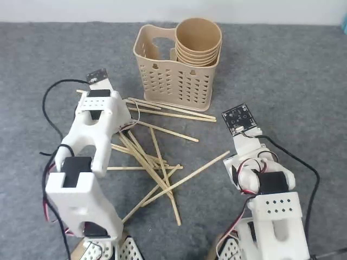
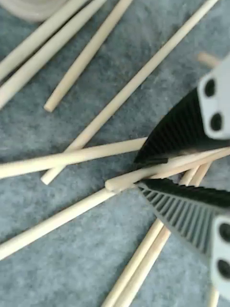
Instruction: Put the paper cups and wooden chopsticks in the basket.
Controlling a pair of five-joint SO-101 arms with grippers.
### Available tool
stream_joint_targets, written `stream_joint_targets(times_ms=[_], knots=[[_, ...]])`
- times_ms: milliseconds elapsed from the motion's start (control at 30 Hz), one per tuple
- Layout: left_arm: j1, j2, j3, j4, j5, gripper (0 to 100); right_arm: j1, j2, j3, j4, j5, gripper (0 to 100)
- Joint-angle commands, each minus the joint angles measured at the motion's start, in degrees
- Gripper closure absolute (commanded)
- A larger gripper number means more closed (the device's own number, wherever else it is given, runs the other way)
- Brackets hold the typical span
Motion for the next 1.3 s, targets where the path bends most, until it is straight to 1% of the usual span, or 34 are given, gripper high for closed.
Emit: stream_joint_targets(times_ms=[0, 133, 367, 467, 567, 767, 900, 1033, 1167, 1267], knots=[[-0.26, -0.44, 0.13, 1.67, -1.32, 99, -0.22, -1.19, -0.35, -0.57, 0.62, 99.1], [-0.97, -3.16, -0.13, 2.9, -1.41, 99, -0.13, -1.19, 0.44, -1.01, 0.62, 99.1], [-3.87, -17.93, 0.22, 2.99, -1.49, 99, -0.22, -1.19, 0.62, -1.19, 0.53, 99.1], [-3.78, -23.38, 0.66, 2.9, -4.22, 99, -0.22, -1.19, 2.02, -3.12, 0.53, 99.1], [-3.52, -28.48, 1.54, 2.29, -5.27, 99, 0.04, -1.19, 3.96, -5.85, 0.62, 99.1], [-3.25, -40.62, 1.36, -2.64, -5.45, 99, -0.22, -1.19, 4.4, -6.37, 0.62, 99.1], [-3.25, -49.93, 1.27, -10.11, -5.45, 99, -0.22, -1.27, 5.01, -6.9, 0.62, 99.1], [-3.16, -56.7, 1.8, -22.15, -5.19, 99, -0.31, -1.27, 5.71, -7.69, 0.62, 99.1], [-1.67, -58.46, 1.63, -35.34, -5.01, 99, -0.31, -1.27, 5.8, -7.69, 0.62, 99.1], [-0.7, -58.55, 0.57, -41.76, -5.01, 99, -0.31, -1.27, 5.8, -7.69, 0.62, 99.1]])
